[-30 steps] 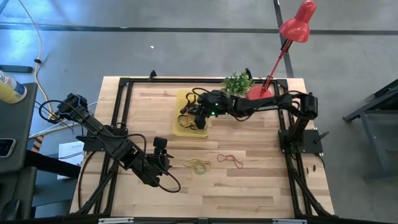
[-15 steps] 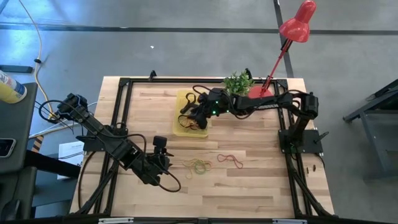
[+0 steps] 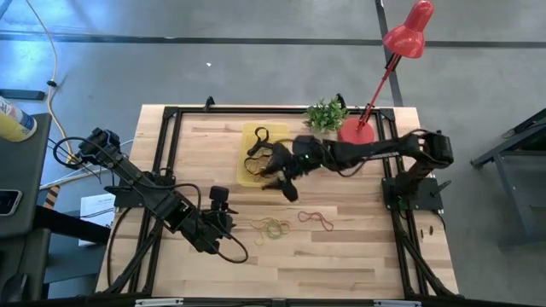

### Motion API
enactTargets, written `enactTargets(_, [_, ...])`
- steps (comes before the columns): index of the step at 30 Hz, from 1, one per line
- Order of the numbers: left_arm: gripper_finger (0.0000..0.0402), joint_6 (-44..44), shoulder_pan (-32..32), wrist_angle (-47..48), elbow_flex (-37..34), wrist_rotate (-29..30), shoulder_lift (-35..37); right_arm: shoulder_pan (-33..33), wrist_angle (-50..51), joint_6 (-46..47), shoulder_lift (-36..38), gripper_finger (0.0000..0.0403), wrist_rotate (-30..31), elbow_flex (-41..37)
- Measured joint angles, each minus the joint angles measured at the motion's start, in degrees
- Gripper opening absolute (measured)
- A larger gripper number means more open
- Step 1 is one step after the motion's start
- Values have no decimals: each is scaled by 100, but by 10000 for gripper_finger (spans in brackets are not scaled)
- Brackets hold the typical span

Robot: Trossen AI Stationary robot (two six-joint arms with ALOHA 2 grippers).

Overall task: Pick and place rubber bands into bin
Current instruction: Put the yellow rubber band into the yellow bin

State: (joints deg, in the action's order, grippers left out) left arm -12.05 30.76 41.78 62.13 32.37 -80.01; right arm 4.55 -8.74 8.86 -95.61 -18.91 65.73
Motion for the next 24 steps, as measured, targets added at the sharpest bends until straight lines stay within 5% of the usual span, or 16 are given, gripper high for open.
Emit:
enactTargets(13, [156,204,-64,-101,0,245,-9,-1272,1552,-93,599,220,436,0])
enactTargets(19, [156,1007,-389,-831,15,-1024,-393,-1868,2756,212,624,220,1149,1])
enactTargets(24, [156,1070,-607,-1282,7,-1514,-1012,-2330,3716,641,627,220,1822,-5])
